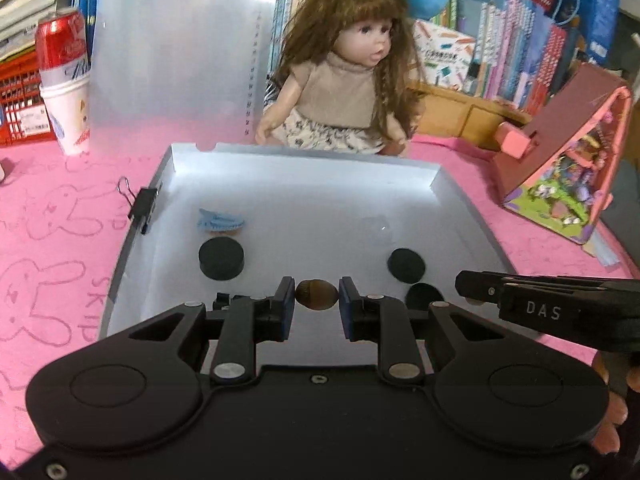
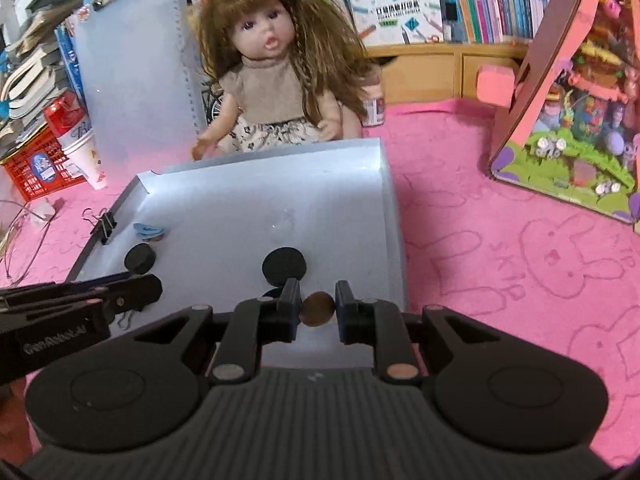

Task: Organize rigid objects
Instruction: 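Carry both walnuts with both tools over the white box, then open both tools to drop the walnuts into the box, then move both tools back toward the black disc and orange pieces, then grasp a black disc with the left tool while the right tool grasps an orange piece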

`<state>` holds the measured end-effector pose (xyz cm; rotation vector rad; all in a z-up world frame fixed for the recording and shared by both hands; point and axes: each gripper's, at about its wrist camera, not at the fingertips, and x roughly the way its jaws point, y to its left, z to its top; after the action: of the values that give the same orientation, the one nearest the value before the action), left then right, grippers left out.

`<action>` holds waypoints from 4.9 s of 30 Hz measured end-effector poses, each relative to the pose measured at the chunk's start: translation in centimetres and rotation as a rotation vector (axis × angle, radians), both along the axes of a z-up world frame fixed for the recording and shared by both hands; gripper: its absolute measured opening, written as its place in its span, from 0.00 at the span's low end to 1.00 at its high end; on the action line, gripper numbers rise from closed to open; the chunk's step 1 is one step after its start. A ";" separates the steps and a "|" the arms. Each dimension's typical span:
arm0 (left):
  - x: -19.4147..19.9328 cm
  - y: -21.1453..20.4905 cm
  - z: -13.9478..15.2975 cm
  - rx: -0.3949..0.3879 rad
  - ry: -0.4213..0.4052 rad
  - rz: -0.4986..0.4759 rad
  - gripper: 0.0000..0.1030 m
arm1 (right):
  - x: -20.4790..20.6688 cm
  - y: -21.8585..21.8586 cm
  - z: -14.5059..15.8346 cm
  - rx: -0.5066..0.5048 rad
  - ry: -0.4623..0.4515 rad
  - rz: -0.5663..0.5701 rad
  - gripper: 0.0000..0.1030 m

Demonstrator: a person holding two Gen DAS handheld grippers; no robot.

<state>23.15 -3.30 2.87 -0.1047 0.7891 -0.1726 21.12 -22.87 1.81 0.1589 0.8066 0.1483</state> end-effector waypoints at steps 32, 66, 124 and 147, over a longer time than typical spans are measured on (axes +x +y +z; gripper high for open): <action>1.0 0.0 -2.2 0.068 -0.007 0.029 0.22 | 0.7 0.6 -1.3 -0.022 0.010 0.002 0.24; -15.4 1.1 1.6 0.063 -0.210 -0.127 0.64 | -14.5 0.2 1.8 -0.089 -0.349 0.286 0.84; -19.0 1.1 -2.6 0.103 -0.155 -0.074 0.39 | -20.8 2.1 -2.5 -0.022 -0.194 0.090 0.49; -19.3 2.3 -2.7 0.128 -0.178 -0.028 0.29 | -19.8 6.8 -3.6 -0.183 -0.254 -0.066 0.58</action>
<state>3.85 -1.03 0.16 0.0420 0.6221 -0.1552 1.36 -16.12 -1.83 -0.0066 0.5569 0.0311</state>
